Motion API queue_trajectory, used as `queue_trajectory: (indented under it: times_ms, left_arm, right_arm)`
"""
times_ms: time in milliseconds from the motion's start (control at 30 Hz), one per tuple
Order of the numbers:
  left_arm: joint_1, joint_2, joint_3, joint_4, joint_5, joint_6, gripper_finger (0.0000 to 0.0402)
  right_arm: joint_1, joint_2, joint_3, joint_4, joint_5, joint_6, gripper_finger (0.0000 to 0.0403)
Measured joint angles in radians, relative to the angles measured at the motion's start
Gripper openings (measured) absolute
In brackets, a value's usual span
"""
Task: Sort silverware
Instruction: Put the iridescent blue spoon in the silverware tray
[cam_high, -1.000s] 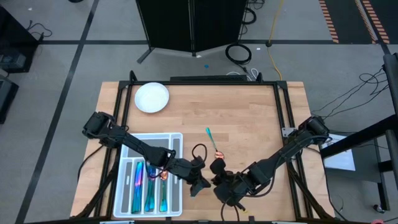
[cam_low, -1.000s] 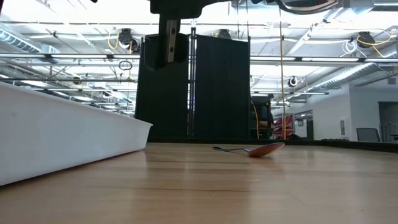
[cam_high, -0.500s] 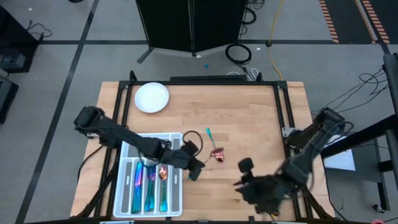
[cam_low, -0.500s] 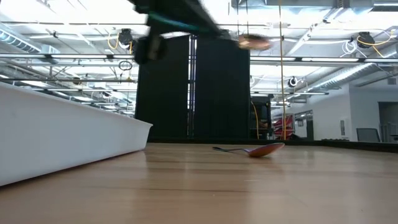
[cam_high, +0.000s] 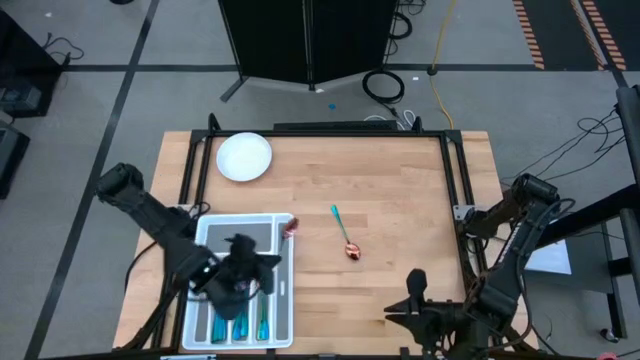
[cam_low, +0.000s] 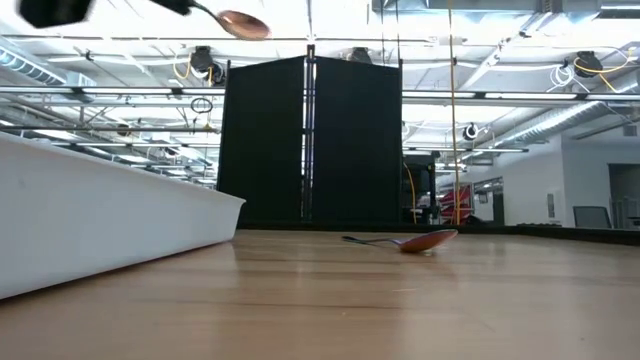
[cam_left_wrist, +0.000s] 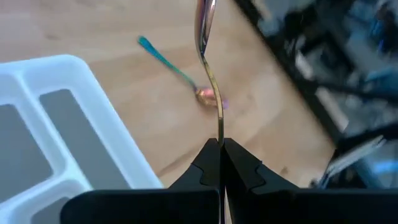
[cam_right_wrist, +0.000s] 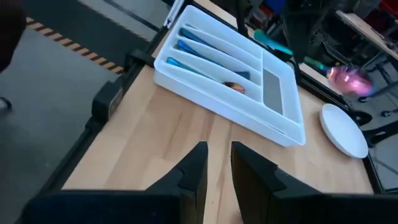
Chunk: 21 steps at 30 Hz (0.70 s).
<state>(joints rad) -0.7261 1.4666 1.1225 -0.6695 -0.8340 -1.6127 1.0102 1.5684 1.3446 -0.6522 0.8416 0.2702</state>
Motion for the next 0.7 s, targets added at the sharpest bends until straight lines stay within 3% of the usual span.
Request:
queue_trajectory:
  times_ms: [133,233,533,700]
  left_arm:
    - [-0.104,0.011,0.000,-0.112,-0.164,-0.216,0.0001]
    - [-0.169,0.040,0.000,-0.137,-0.226,-0.320,0.0001]
    - [-0.269,0.191,0.000,-0.133,-0.138,-0.605,0.0001]
    - [-0.299,0.262,0.000,-0.097,-0.114,-0.642,0.0001]
  right_arm:
    - [0.000,0.000,-0.011,0.023,-0.002,-0.020,0.0059]
    - [0.000,0.000,-0.011,0.042,-0.001,-0.027,0.0059]
    - [0.000,0.000,-0.011,0.052,-0.001,-0.025,0.0059]
    - [0.000,0.000,-0.011,0.069,-0.001,-0.021,0.0059]
